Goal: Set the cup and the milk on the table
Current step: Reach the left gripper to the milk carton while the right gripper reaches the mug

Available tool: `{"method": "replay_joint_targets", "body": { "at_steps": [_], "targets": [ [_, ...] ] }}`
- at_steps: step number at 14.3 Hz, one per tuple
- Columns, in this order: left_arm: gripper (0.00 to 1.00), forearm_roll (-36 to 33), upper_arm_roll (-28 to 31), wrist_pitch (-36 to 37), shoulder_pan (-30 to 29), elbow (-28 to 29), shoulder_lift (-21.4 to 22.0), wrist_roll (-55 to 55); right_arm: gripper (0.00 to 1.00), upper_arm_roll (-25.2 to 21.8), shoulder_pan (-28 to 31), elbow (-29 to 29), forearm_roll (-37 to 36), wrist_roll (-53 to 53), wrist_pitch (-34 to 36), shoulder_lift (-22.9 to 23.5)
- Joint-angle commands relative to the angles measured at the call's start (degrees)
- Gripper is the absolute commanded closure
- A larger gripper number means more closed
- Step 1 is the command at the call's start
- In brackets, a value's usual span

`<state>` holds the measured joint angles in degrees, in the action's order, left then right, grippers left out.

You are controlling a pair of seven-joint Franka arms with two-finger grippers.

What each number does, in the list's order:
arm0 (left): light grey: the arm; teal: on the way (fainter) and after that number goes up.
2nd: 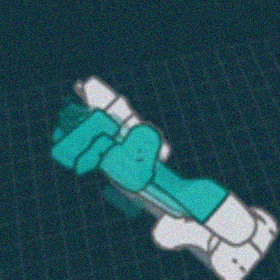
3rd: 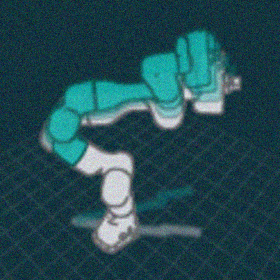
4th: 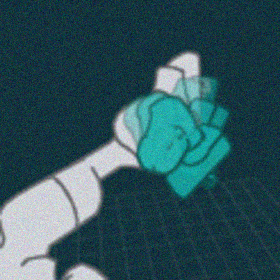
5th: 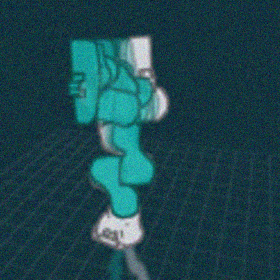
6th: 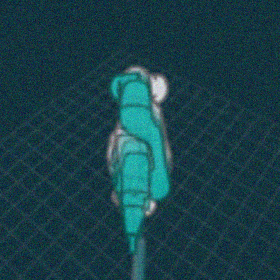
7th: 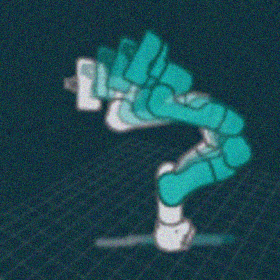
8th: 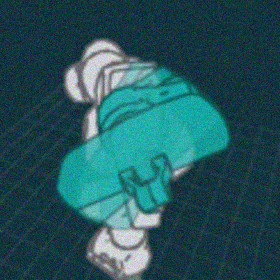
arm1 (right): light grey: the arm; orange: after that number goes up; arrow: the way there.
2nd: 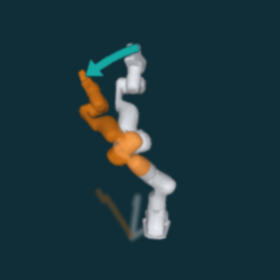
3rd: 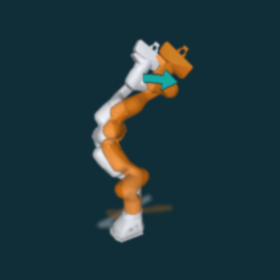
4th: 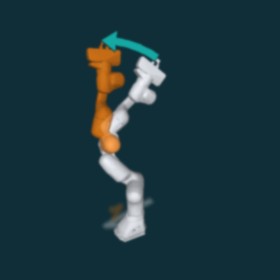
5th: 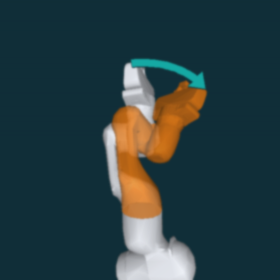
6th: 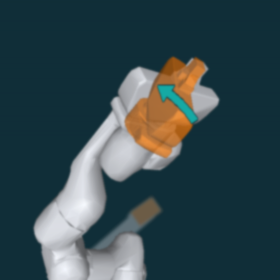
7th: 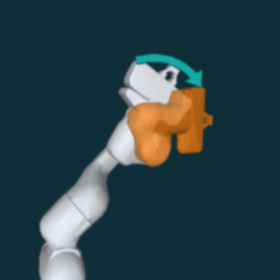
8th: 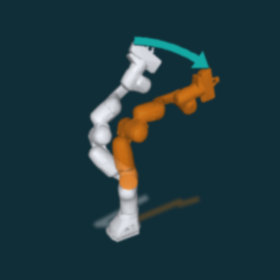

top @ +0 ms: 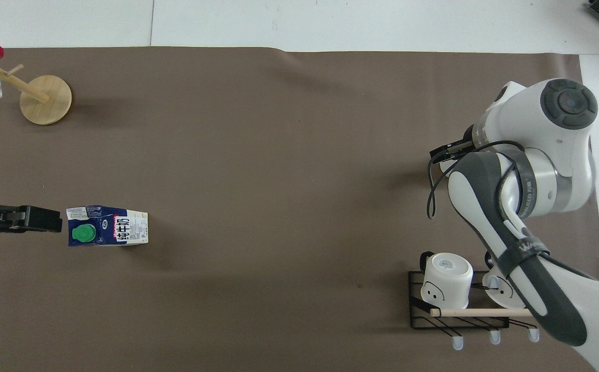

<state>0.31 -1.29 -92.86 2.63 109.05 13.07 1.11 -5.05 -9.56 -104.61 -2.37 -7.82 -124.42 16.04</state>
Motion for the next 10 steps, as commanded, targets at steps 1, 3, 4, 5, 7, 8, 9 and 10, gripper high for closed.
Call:
{"method": "replay_joint_targets", "body": {
  "at_steps": [1,3,4,5,7,8,9,10],
  "targets": [
    [0.00,0.66,-0.11,-5.39,0.27,5.11,1.61,-0.76,0.00,0.04,0.59,-1.29,-0.88,-2.72,-3.71,1.62],
    [0.00,0.66,-0.20,-6.71,0.36,5.21,1.09,-0.85,0.00,0.04,0.77,-1.91,-0.88,-2.81,-5.74,2.59],
    [0.00,0.66,-0.20,-7.42,0.36,5.56,1.08,-0.85,0.00,0.04,0.86,-2.17,-0.88,-2.64,-6.18,3.03],
    [0.00,0.57,-0.20,-8.29,0.36,6.61,1.26,-0.85,0.00,0.04,0.86,-2.35,-0.88,-2.37,-6.10,3.03],
    [0.00,0.57,-0.63,-11.01,0.45,9.68,2.05,-0.85,0.28,0.13,0.86,-2.35,-0.79,-2.46,-5.75,2.95],
    [0.00,0.57,-0.90,-12.51,0.54,11.26,3.01,-0.94,0.45,0.04,0.86,-2.35,-0.79,-2.37,-5.49,2.95],
    [0.00,0.57,-0.90,-13.57,1.06,12.41,3.45,-0.85,0.54,0.04,0.86,-2.35,-0.79,-2.28,-5.22,2.86],
    [0.00,0.57,-0.90,-13.84,1.15,12.59,3.63,-0.85,0.64,0.04,0.86,-2.35,-0.79,-2.28,-5.13,2.86]
  ]
}}
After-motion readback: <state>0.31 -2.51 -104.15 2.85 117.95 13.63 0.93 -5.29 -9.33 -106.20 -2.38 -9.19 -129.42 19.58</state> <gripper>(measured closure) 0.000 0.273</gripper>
